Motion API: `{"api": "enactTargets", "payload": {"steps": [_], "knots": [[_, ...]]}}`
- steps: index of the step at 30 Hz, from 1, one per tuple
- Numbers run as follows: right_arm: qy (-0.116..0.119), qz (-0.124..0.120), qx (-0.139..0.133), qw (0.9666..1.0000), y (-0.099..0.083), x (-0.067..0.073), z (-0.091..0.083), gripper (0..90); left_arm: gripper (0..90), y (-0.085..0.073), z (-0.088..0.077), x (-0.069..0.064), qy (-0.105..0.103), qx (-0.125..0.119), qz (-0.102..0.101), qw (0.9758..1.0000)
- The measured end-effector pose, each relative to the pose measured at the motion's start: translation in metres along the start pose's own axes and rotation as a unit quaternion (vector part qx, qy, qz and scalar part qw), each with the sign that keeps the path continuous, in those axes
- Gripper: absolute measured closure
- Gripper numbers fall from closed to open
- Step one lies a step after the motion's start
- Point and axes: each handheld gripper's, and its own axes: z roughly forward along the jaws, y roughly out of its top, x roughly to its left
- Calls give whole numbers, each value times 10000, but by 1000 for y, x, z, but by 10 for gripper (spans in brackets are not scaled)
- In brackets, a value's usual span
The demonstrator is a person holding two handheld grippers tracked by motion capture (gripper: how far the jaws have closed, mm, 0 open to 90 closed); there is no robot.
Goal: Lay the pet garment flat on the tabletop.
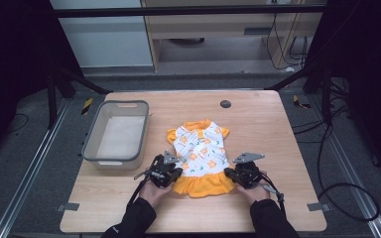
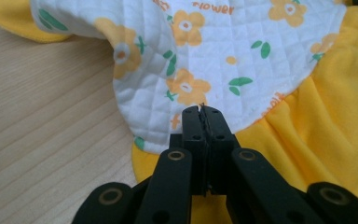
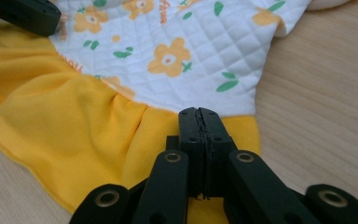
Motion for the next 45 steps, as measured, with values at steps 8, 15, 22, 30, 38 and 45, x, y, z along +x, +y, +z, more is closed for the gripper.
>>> {"api": "enactTargets", "payload": {"steps": [8,15,22,30,38,45], "knots": [[92,-61,130,9999,-10,5,-5,893,883,-4,-2,-4,1,-22,67,10000],[198,-131,126,9996,-21,12,-14,895,878,-7,-4,-9,-21,-37,79,10000],[248,-147,149,9995,-28,18,-22,894,869,-14,-11,-18,-106,-20,175,9998],[211,-153,83,9996,-28,20,-27,875,812,-9,-24,-14,-214,-194,61,9996],[161,-125,-349,9992,-21,17,-38,873,726,7,-62,12,176,-969,-171,9950],[143,-129,-532,9984,-14,20,-38,872,658,24,-62,34,589,-1177,-252,9910]]}}
